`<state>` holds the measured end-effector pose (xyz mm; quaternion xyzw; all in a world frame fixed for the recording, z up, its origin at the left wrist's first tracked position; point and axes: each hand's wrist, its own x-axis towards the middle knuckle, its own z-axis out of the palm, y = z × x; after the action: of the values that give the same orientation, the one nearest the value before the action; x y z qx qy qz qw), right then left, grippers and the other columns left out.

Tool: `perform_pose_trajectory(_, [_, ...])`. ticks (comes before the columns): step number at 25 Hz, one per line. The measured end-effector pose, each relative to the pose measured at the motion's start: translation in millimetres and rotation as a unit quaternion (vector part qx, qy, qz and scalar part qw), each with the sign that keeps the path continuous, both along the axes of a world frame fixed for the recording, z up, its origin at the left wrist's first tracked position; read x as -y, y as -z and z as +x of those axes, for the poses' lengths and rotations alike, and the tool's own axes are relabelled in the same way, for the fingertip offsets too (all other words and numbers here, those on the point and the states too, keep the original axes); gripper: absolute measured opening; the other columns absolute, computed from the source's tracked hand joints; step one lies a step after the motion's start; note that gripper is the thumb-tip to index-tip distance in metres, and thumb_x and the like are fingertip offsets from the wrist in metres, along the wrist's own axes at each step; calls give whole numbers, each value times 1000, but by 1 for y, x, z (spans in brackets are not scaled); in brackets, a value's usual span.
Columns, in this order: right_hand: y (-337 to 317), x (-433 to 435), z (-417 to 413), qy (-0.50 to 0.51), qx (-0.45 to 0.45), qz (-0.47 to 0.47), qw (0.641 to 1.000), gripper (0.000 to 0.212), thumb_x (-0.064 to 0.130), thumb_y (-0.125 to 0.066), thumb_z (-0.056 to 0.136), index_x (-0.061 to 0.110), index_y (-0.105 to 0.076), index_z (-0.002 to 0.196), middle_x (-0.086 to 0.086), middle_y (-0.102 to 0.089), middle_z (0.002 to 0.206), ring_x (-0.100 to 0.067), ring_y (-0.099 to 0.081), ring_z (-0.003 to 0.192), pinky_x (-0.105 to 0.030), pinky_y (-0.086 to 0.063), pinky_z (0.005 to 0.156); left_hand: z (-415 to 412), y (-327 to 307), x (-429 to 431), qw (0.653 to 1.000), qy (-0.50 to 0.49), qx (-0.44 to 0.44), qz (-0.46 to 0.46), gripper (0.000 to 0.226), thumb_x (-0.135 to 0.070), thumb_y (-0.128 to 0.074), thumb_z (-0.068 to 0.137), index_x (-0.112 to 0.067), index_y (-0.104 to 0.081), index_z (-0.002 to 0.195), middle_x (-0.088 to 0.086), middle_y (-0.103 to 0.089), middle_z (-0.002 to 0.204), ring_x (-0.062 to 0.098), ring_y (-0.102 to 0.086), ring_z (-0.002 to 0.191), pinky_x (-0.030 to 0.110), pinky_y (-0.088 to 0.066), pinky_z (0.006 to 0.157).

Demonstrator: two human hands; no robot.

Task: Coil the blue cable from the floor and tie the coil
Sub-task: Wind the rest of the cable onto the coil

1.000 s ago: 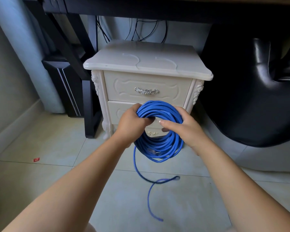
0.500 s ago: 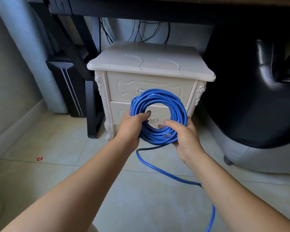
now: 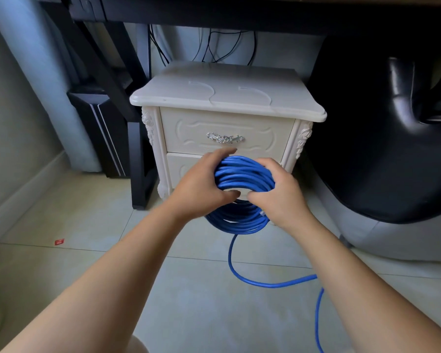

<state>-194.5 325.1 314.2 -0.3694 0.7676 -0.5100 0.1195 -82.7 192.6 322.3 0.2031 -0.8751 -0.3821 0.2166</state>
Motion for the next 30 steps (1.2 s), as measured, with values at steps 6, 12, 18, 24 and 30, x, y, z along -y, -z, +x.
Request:
perform_pose_trajectory(6, [3, 3, 3, -4, -4, -29, 1000, 58, 3, -69, 72, 45, -54, 109, 18, -63, 97, -2, -63, 83, -19, -51, 71, -4, 2, -5, 994, -65, -41, 77, 28, -5, -67, 74, -22, -59, 94, -5, -67, 74, 11, -63, 67, 23, -49, 61])
perform_pose_trajectory(12, [11, 6, 2, 17, 116, -117, 986, 54, 16, -77, 79, 30, -53, 126, 17, -65, 112, 4, -62, 100, -15, -48, 84, -9, 3, -10, 964, -142, -95, 205, 28, -4, -72, 74, -20, -62, 95, -5, -66, 74, 8, -59, 61, 21, -46, 57])
perform_pose_trajectory(18, [23, 12, 7, 15, 172, -147, 974, 76, 25, -80, 79, 36, -39, 142, 27, -59, 123, 6, -55, 117, -23, -44, 102, -13, 2, -6, 884, -188, -169, 394, 23, -4, -69, 79, -15, -62, 98, 0, -57, 76, 17, -53, 71, 32, -45, 69])
perform_pose_trajectory(24, [22, 15, -3, 63, 244, -189, 949, 66, 7, -79, 76, 32, -53, 132, 10, -68, 113, -8, -65, 106, -33, -52, 96, -14, 6, -12, 855, -120, -169, 476, 19, -3, -66, 83, -15, -58, 95, -2, -53, 70, 15, -52, 69, 31, -44, 67])
perform_pose_trajectory(30, [21, 14, -6, 129, 270, -155, 942, 42, 24, -74, 49, 36, -65, 88, -15, -67, 94, -42, -65, 97, -60, -53, 87, -13, 10, -8, 871, -57, -102, 477, 30, -11, -72, 78, -15, -57, 104, 0, -60, 73, 18, -61, 75, 39, -51, 73])
